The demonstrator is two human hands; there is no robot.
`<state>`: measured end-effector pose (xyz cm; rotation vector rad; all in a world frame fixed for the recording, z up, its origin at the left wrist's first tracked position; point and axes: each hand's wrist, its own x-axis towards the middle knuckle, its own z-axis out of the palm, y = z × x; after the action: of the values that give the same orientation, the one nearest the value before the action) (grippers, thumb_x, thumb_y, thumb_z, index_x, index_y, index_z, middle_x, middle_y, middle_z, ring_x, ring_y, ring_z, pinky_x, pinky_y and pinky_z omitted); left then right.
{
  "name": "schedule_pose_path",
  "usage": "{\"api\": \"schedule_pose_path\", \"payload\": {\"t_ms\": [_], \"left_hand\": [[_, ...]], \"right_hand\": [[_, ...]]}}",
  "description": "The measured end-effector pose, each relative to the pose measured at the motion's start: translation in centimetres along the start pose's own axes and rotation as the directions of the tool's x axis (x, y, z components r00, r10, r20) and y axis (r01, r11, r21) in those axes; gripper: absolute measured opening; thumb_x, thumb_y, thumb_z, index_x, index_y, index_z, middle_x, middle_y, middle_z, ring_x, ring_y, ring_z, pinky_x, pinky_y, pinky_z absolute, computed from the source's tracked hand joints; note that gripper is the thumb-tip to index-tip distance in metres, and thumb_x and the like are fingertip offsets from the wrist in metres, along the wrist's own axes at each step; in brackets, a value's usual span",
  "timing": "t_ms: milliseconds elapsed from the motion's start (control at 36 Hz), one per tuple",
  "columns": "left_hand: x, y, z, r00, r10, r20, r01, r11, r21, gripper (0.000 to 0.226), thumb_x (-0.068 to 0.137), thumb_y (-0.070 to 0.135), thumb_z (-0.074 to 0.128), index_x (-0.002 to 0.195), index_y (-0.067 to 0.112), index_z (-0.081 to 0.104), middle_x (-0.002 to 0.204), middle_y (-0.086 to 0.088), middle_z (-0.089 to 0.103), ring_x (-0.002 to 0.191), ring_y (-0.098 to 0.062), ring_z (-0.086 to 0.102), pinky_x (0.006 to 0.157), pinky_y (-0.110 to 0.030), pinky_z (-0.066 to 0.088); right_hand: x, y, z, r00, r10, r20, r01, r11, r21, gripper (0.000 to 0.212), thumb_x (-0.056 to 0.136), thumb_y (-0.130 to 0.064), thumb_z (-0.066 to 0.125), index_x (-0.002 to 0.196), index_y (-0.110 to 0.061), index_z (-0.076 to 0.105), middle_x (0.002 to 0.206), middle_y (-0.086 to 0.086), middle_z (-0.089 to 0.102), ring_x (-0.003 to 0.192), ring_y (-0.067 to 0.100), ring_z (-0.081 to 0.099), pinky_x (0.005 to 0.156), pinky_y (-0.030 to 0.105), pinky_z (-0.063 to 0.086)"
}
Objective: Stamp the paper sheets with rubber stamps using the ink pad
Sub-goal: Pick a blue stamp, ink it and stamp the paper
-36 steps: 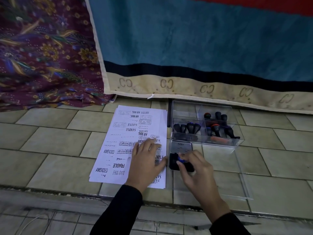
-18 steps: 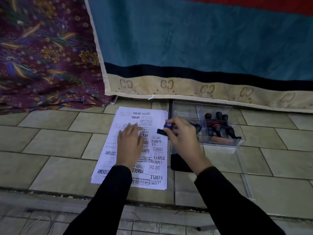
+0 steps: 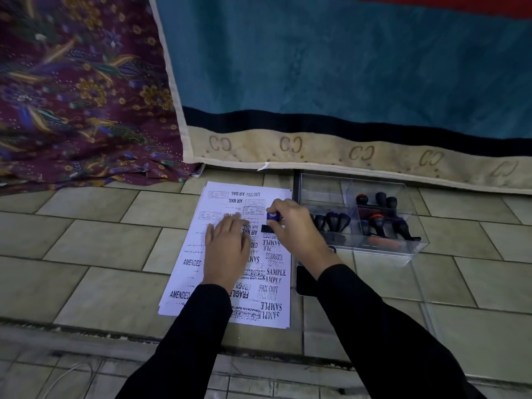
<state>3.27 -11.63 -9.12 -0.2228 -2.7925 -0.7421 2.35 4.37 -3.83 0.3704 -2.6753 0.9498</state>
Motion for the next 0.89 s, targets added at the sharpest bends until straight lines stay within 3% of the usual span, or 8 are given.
{"api": "schedule_pose_path", "payload": {"t_ms": [333, 889], "left_hand": [[0.1, 0.0, 0.2, 1.000, -0.001, 0.011, 0.001, 1.000, 0.028, 0.032, 0.093, 0.019, 0.045, 0.124, 0.019, 0.053, 0.143, 0.000, 0.045, 0.137, -0.019, 0.032, 0.116, -0.046, 0.014], [0.0, 0.1, 0.0, 1.000, -0.004, 0.020, 0.003, 0.999, 0.043, 0.034, 0.092, 0.019, 0.045, 0.125, 0.017, 0.052, 0.143, -0.001, 0.045, 0.136, -0.019, 0.033, 0.116, -0.046, 0.014]], "right_hand": [[-0.3, -0.5, 0.7, 0.999, -0.004, 0.040, 0.009, 0.994, -0.113, 0.011, 0.083, 0.001, 0.059, 0.092, -0.006, 0.057, 0.094, 0.010, 0.057, 0.077, 0.029, 0.060, 0.069, 0.045, 0.053], [-1.7, -1.1, 0.7, 1.000, -0.004, -0.012, 0.004, 0.999, -0.041, 0.013, 0.084, 0.001, 0.060, 0.095, -0.006, 0.057, 0.096, 0.010, 0.057, 0.080, 0.026, 0.061, 0.072, 0.040, 0.053]]}}
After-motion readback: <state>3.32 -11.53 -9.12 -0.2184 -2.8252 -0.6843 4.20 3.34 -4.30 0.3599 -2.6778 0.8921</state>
